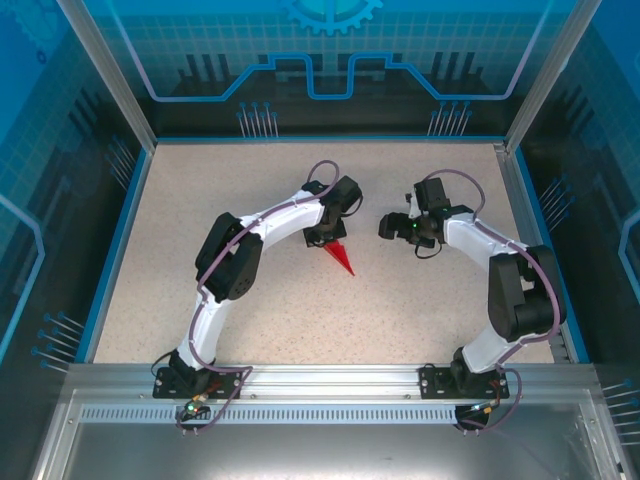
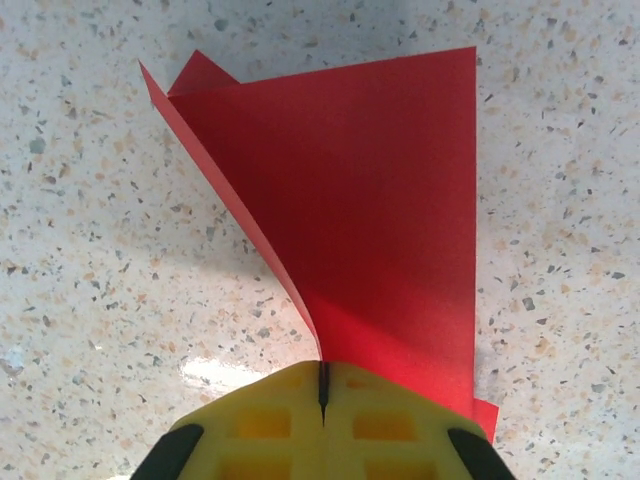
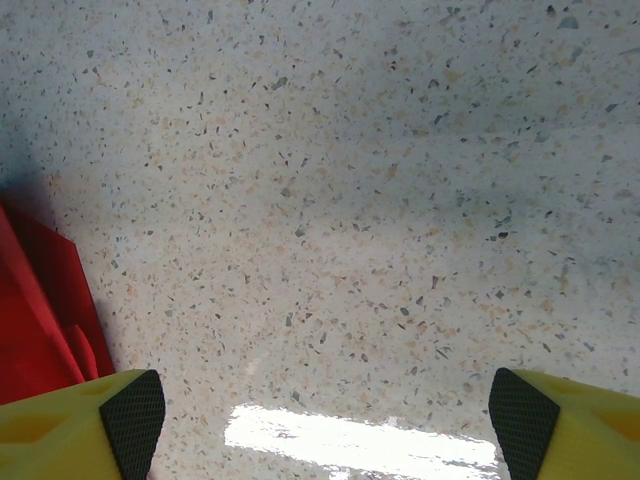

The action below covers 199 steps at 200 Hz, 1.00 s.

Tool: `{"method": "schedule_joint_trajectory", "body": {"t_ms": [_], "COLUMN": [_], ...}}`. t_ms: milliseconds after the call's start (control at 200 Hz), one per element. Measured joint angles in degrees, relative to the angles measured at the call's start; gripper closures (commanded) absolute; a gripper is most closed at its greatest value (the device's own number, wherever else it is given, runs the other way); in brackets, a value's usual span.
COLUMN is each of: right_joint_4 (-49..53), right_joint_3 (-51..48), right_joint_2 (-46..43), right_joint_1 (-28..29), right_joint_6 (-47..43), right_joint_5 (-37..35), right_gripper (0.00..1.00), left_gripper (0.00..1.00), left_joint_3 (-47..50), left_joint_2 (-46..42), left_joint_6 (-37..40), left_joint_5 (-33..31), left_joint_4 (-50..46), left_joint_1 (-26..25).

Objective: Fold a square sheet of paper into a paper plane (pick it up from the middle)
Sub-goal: Turn over a paper plane at the center of the table.

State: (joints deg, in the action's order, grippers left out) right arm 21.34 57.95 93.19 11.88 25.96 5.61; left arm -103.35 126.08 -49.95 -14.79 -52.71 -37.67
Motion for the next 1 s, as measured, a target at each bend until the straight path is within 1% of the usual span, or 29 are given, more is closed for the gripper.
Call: {"method": "schedule_joint_trajectory", "body": {"t_ms": [150,295,405,505,635,765,885,995], "right_joint_4": [-0.61,-1.92,-2.25,-2.60,-2.67,-3.19,-3.67,-3.69], "right_joint_3": [-0.04,-0.74,-1.22,-1.38,-1.40,-1.40,-1.97,-2.21], "right_joint_2": [0.04,0.04,0.02,-0.02,-1.20,-3.13,-4.83,-5.95], "right_joint_1": [0.00,0.00,0.00,0.07,0.22,1.36,3.80,7.04], "right_joint_6": [0.17,0.20,0.61,0.63,0.83,0.94,1.90,2.99], "right_joint_5": [0.76,0.90,1.03,1.49,2.40,3.02,2.49,2.08], "right_gripper": [0.10,0.10,0.10,0.11,0.11,0.14,0.15,0.19], "left_gripper": [1.00,1.00,1.00,1.00,1.00,1.00,1.00,1.00], "left_joint_3": [0.00,0.02,1.14,4.33,13.14,24.13,28.13,30.18], "left_joint_2": [-2.27,-8.39,-14.10,-18.08,-19.98,-19.21,-16.90,-16.17], "left_joint_6": [2.80,6.75,10.40,13.05,14.08,12.15,9.88,8.15], "left_joint_5": [-0.02,0.22,1.22,3.15,9.31,18.49,23.85,27.28], "left_joint_4": [-0.24,0.81,4.46,9.68,20.70,33.75,41.48,47.69], "left_joint_1": [0.00,0.00,0.11,0.76,3.13,5.90,6.82,6.82]}}
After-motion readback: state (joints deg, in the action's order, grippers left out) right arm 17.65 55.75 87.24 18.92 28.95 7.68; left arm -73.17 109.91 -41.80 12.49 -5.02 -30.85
